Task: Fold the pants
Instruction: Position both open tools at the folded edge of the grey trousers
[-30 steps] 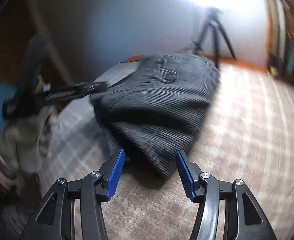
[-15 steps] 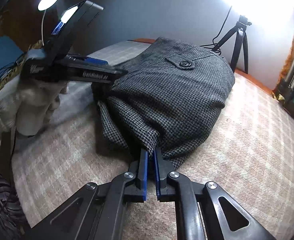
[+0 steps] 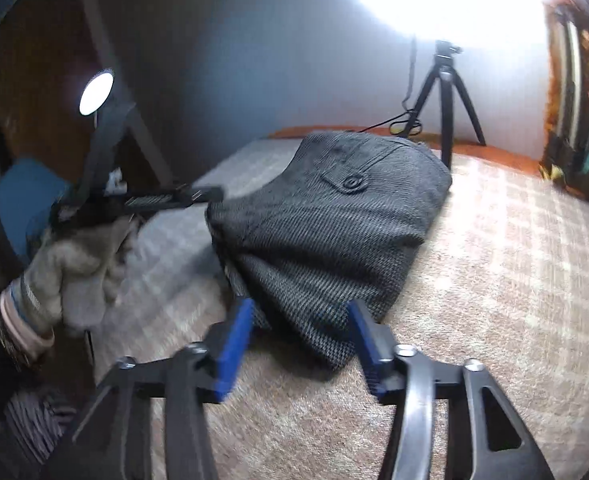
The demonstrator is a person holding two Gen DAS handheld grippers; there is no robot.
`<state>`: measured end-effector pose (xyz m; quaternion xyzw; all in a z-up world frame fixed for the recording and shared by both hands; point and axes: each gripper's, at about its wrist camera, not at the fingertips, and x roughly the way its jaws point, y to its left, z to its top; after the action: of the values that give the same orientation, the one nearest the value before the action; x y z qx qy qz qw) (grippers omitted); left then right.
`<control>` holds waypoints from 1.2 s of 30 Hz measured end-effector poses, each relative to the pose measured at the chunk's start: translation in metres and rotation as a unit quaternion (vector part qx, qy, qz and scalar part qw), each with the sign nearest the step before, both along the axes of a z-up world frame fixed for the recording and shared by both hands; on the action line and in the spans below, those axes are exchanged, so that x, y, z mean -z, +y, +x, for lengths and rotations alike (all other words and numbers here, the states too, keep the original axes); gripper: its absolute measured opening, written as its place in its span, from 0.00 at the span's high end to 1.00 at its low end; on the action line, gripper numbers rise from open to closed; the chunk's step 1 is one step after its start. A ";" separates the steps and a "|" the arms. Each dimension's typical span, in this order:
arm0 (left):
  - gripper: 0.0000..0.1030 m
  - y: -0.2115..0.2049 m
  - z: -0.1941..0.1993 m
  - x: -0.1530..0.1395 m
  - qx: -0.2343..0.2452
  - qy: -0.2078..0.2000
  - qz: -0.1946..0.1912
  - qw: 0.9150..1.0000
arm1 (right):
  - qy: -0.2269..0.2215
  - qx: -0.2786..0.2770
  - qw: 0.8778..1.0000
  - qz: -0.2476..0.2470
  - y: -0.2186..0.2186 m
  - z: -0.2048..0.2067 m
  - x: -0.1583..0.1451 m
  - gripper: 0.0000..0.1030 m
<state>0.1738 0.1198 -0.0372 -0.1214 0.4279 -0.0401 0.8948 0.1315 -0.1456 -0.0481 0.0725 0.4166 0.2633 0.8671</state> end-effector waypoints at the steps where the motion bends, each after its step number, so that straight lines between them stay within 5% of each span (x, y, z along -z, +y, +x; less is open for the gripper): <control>1: 0.30 0.003 -0.002 0.001 -0.005 0.008 -0.021 1.000 | 0.002 0.009 1.000 0.007 -0.003 0.002 0.000 0.34; 4: 0.30 0.010 -0.009 0.010 -0.018 0.036 -0.086 0.995 | 0.017 0.031 0.999 0.026 -0.011 0.011 0.001 0.21; 10: 0.30 0.020 -0.013 0.033 -0.051 0.087 -0.194 0.976 | 0.078 0.059 0.990 0.105 -0.032 0.033 0.016 0.19; 20: 0.30 0.004 0.003 0.043 -0.059 0.096 -0.212 0.971 | 0.137 0.116 0.963 0.203 -0.063 0.072 0.037 0.18; 32: 0.19 -0.012 0.023 0.050 -0.067 0.093 -0.189 0.975 | 0.146 0.132 0.958 0.207 -0.078 0.136 0.050 0.18; 36: 0.19 -0.006 0.024 0.053 -0.083 0.086 -0.215 0.969 | 0.160 0.141 0.952 0.218 -0.083 0.157 0.064 0.19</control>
<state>0.1981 0.1142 -0.0905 -0.3493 0.4732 -0.0465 0.8074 0.2880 -0.2290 -0.1118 0.3586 0.4684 0.2077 0.7803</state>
